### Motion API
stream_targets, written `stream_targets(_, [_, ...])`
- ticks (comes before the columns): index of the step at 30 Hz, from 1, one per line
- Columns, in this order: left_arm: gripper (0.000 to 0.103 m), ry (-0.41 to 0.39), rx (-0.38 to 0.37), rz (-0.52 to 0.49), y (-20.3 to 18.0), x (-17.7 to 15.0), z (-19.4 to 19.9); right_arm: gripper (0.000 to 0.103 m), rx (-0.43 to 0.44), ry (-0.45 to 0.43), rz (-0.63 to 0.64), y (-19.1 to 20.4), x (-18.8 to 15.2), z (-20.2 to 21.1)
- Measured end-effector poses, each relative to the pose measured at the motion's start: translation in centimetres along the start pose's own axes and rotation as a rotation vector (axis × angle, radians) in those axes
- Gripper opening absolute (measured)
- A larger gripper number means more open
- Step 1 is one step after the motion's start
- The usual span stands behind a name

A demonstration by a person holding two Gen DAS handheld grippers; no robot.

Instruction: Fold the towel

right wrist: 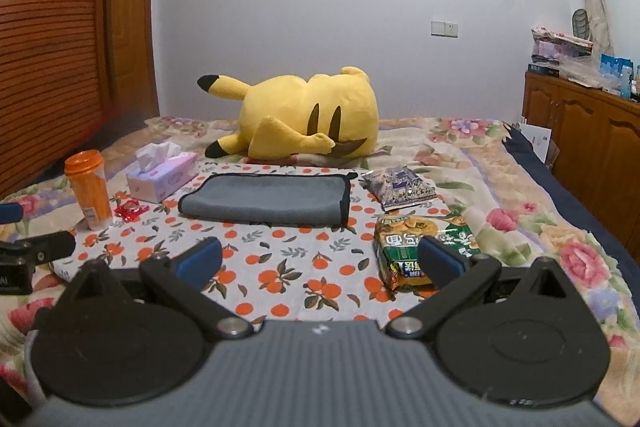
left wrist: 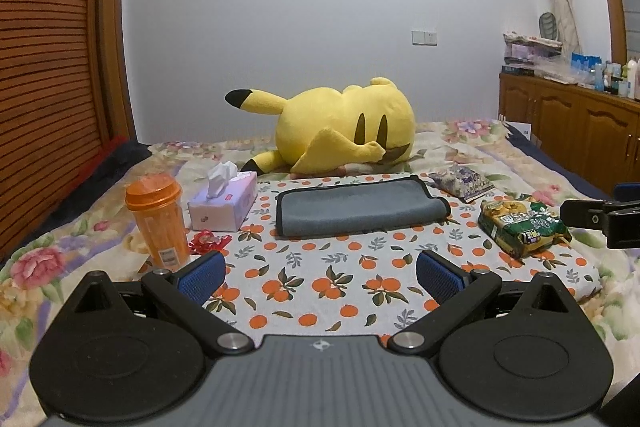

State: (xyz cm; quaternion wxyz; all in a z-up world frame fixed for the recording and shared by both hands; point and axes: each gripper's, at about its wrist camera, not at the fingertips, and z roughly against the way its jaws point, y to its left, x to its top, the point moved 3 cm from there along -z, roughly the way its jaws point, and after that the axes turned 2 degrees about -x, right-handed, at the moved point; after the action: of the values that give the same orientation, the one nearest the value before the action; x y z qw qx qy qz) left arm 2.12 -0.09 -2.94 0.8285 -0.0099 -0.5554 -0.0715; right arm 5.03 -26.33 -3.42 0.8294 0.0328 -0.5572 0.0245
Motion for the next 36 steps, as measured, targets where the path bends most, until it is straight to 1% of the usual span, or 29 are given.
stream_targets(9, [0.103, -0.033, 0.007, 0.007, 0.23, 0.37, 0.43, 0.103, -0.01, -0.039, -0.006, -0.24, 0.27, 0.61])
stream_targets(13, [0.103, -0.035, 0.006, 0.01, 0.26, 0.44, 0.41, 0.103, -0.013, -0.052, -0.011, -0.44, 0.32, 0.83])
stream_targets(36, [0.103, -0.025, 0.011, 0.006, 0.32, 0.24, 0.33, 0.103, -0.015, -0.051, -0.011, -0.49, 0.3, 0.78])
